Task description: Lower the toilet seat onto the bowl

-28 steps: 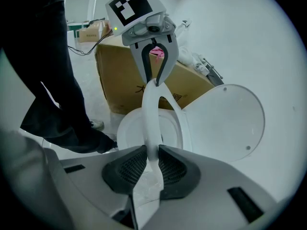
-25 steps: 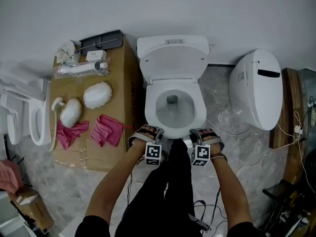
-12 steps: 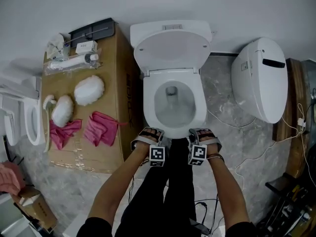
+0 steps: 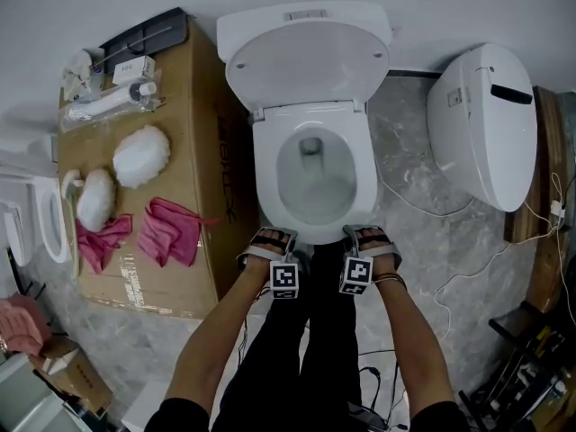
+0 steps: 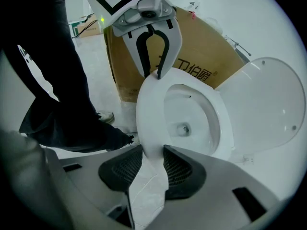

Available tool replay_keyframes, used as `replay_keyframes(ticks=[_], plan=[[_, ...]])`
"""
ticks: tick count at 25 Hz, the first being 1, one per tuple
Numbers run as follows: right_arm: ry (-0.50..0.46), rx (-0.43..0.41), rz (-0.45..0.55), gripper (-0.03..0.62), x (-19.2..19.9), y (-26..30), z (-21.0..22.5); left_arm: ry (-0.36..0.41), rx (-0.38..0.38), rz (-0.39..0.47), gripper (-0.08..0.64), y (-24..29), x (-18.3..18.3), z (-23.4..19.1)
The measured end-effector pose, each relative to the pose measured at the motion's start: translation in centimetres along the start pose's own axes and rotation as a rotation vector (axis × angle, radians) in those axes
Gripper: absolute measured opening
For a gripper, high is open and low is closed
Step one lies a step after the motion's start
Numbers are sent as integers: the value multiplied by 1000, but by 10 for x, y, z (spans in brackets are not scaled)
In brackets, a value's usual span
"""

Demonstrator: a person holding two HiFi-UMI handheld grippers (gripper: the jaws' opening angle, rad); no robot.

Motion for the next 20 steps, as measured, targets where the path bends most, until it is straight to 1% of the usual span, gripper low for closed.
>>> replay_keyframes(ticks=[6, 12, 17, 20], plan=[[23, -36, -21, 160, 1, 25, -13, -54, 48, -16, 109, 24, 4, 11], [36, -68, -34, 163, 2, 40, -17, -110, 53, -23, 109, 39, 6, 16], [48, -105, -47, 163, 2, 50, -20, -175, 104, -32, 109, 47, 8, 18], [60, -126, -59, 163, 4, 55, -22, -228, 134, -47, 110, 54, 8, 18]])
Point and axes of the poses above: the fingertips, and each gripper's own axes: y forward along the fingers, z to its right, x out of its underside, the point moved 2 cm from there along -y, backward along the fingers
